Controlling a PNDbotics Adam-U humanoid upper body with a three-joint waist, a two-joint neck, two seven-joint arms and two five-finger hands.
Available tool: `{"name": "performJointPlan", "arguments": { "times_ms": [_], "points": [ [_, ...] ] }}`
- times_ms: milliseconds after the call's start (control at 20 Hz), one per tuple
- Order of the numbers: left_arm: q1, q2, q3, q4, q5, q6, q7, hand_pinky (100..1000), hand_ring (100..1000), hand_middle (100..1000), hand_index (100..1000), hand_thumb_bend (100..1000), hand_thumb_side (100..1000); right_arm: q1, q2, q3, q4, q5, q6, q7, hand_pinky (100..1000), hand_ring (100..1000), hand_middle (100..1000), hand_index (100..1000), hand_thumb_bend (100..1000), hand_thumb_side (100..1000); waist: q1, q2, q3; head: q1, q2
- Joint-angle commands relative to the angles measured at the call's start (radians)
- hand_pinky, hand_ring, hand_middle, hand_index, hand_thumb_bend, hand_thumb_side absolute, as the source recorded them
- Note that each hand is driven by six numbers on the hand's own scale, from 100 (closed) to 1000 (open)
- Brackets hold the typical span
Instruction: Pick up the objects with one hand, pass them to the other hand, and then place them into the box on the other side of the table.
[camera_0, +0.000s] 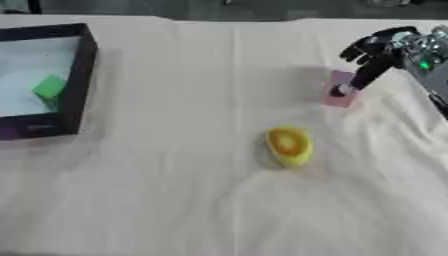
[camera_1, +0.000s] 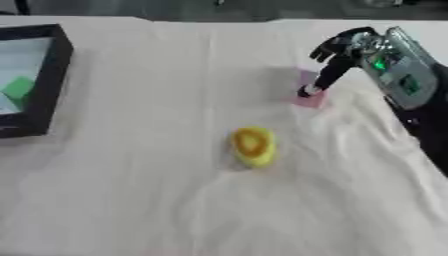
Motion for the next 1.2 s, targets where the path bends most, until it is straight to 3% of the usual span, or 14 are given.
{"name": "performJointPlan", "arguments": {
  "times_ms": [50,1200],
  "points": [
    [-0.007,0.023,0.019,-0.013,-0.003,0.105,0.107,1000,772,658,724,100,598,-0.018,-0.042,-0.017,-0.001,0.011,0.115,0.138,971,1000,925,927,504,100,-0.007,-0.002,0.001,-0.001,-0.012],
    [-0.003,0.017,0.02,-0.013,-0.002,0.102,0.104,1000,775,659,718,100,595,0.005,-0.047,-0.004,0.037,0.026,0.115,0.162,981,1000,913,916,496,100,0.001,0.006,0.008,-0.003,-0.021]
  ]
}}
